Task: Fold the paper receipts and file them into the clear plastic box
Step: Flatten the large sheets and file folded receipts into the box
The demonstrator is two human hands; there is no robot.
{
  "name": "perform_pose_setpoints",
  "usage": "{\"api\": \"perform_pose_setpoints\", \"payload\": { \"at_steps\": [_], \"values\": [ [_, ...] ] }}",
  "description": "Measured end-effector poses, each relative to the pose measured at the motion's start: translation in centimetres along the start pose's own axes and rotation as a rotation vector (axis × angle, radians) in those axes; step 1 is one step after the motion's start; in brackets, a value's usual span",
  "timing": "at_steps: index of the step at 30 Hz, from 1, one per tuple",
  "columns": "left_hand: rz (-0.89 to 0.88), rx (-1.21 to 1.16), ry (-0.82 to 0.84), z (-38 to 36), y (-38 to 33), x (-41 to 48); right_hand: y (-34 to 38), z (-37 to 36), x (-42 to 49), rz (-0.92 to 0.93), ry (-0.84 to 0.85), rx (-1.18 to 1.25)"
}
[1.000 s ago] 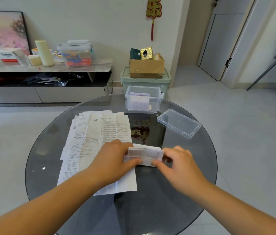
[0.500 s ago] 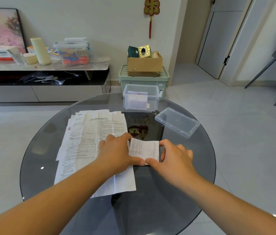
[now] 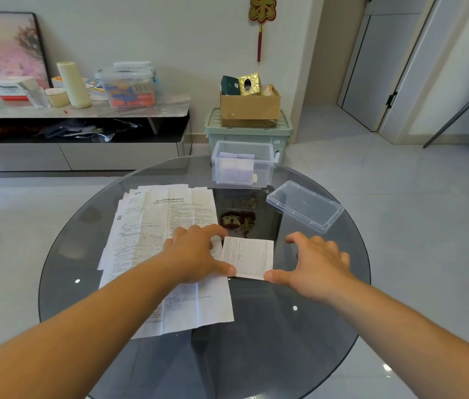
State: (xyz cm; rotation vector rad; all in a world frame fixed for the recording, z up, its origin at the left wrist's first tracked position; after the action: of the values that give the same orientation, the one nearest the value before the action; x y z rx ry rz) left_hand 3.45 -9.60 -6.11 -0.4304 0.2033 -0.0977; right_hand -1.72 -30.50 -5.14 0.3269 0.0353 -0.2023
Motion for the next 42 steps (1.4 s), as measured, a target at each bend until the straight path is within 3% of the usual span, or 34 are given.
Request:
{"api": "perform_pose_setpoints", "payload": {
  "at_steps": [8, 12, 21, 26, 33, 42],
  "values": [
    [-0.008, 0.006, 0.014, -0.1, 0.2, 0.3, 2.2, 0.0, -0.7, 0.350, -0.037, 0.242],
    [-0.034, 0.081, -0.005, 0.3, -0.6, 0.0, 2.8, -1.2, -1.3, 0.497, -0.020, 0.134],
    [-0.342, -0.006, 0.037, 0.0, -2.8, -1.1, 2.7, -1.4, -1.6, 0.528, 0.038, -0.072],
    [-0.418, 0.128, 0.059, -0.1, -3.4, -1.5, 2.5, -1.3, -1.4, 0.550, 0.050, -0.052],
    [-0.483, 0.284, 0.052, -0.5, -4.4, -2.1, 2.1, -1.1, -1.4, 0.556, 0.085, -0.016],
    [-0.395, 0.057, 0.031, -0.4, -4.2, -1.7, 2.0, -1.0, -1.3, 0.520, 0.089, 0.072]
  ]
}}
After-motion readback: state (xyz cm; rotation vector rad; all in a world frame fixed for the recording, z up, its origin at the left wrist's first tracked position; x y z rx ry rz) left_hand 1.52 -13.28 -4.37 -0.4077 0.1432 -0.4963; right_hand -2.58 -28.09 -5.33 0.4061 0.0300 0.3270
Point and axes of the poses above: each hand's wrist, its own x-axis towards the middle knuckle, its own z-axis out of the back of the hand, y = z × x, the point moved 8 cm from there along x, towards the middle knuckle, and after that the axes turned 6 degrees about -y, right-handed, at the moved point
